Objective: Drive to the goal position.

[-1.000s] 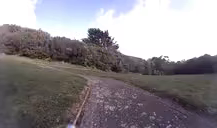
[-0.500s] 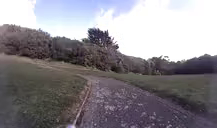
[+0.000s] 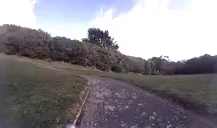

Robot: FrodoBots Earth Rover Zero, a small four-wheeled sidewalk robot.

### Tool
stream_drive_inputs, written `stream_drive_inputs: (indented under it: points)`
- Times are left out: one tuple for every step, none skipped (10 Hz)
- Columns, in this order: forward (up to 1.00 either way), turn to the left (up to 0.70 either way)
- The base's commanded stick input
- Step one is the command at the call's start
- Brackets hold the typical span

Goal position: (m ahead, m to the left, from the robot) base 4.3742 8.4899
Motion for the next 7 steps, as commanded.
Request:
stream_drive_inputs:
  points:
    - [0.7,0.0]
    - [0.7,0.0]
    - [0.7,0.0]
    - [0.7,0.0]
    - [0.7,0.0]
    - [0.7,0.0]
    - [0.7,0.0]
